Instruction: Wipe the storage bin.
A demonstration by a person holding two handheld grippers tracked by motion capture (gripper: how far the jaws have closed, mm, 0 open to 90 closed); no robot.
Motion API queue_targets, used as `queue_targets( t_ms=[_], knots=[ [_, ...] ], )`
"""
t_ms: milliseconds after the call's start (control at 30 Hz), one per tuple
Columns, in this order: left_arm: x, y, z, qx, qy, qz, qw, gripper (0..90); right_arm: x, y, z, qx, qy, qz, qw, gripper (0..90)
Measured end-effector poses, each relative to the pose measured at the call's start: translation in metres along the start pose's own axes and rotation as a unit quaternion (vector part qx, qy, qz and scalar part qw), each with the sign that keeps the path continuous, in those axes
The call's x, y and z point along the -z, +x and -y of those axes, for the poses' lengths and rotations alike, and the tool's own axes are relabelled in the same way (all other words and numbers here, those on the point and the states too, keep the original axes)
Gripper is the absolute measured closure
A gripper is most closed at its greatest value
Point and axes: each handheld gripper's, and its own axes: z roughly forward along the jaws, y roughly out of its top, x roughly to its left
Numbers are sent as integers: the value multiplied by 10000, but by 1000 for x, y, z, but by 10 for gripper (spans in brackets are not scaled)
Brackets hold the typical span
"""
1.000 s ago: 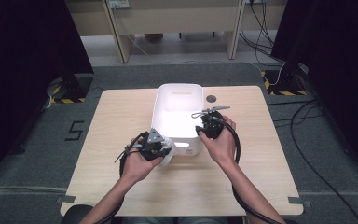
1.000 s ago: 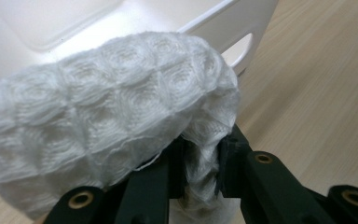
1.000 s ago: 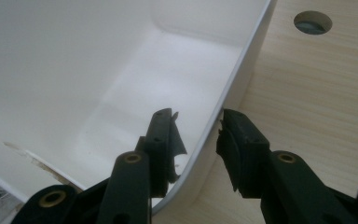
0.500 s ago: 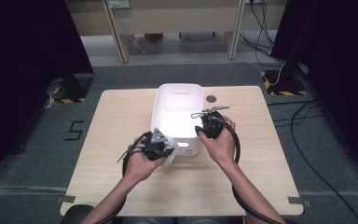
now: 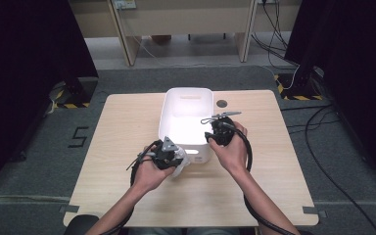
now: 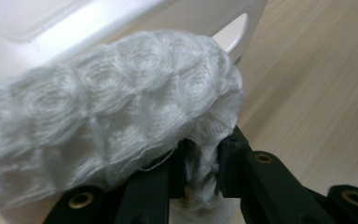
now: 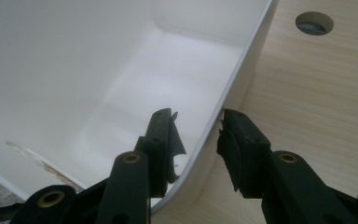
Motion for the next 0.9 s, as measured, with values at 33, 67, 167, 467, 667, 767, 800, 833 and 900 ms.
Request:
queue_targets(
  t_ms=[33,67,167,467,667,767,800,833,900],
  knots=[
    [-1,0,0,-16,32,3,10000,764,0,0,0,7,3,2,10000,643],
    [-3,-1,1,-5,48,3,10000,765,0,0,0,9,1,0,10000,643],
    [-7,-1,2,-17,110,25,9999,764,0,0,0,10,4,4,10000,643],
    [-16,-2,6,30,191,23,9998,764,0,1,0,2,3,5,10000,641],
    [-23,-2,8,51,267,41,9996,764,0,1,0,3,2,0,10000,640],
    [-24,-1,9,53,289,32,9996,764,0,2,0,-4,11,-5,10000,637],
    [-24,-1,9,55,289,29,9996,764,0,2,0,12,6,-4,10000,637],
    [-24,-1,9,61,288,29,9996,764,0,2,0,20,3,-5,10000,636],
    [-24,-1,9,57,296,30,9995,764,0,2,0,7,6,-13,10000,633]
  ],
)
